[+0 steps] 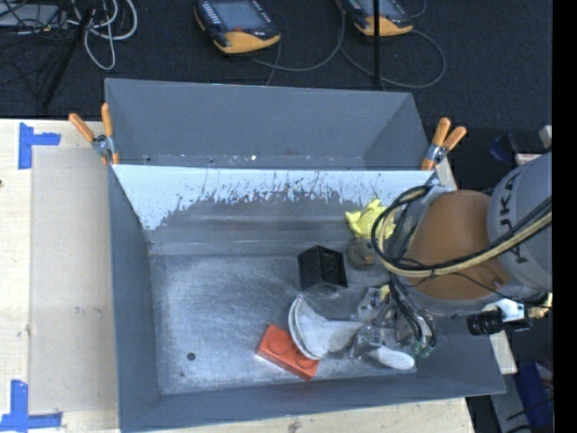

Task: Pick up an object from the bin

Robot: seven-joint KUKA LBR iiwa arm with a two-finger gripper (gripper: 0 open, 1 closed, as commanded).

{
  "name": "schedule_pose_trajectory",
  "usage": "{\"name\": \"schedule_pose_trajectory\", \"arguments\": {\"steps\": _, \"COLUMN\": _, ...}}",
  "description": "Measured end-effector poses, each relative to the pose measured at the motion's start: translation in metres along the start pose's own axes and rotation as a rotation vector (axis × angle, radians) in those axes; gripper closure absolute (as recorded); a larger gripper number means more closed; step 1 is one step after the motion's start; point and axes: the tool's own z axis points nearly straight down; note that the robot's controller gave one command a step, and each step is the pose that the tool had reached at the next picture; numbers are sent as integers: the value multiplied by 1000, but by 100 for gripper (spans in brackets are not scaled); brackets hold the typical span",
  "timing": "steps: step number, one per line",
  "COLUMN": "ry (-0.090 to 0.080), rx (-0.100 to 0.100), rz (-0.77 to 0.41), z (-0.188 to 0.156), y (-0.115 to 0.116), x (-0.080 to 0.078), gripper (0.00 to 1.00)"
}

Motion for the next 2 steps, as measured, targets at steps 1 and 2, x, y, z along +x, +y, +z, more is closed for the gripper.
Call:
{"name": "schedule_pose_trajectory", "arguments": {"steps": 1, "ry": 0, "rx": 0, "rz": 0, "z": 0, "y": 0, "x": 0, "gripper": 100}}
{"name": "schedule_pose_trajectory", "arguments": {"steps": 2, "ry": 0, "rx": 0, "rz": 0, "z": 0, "y": 0, "x": 0, "gripper": 100}}
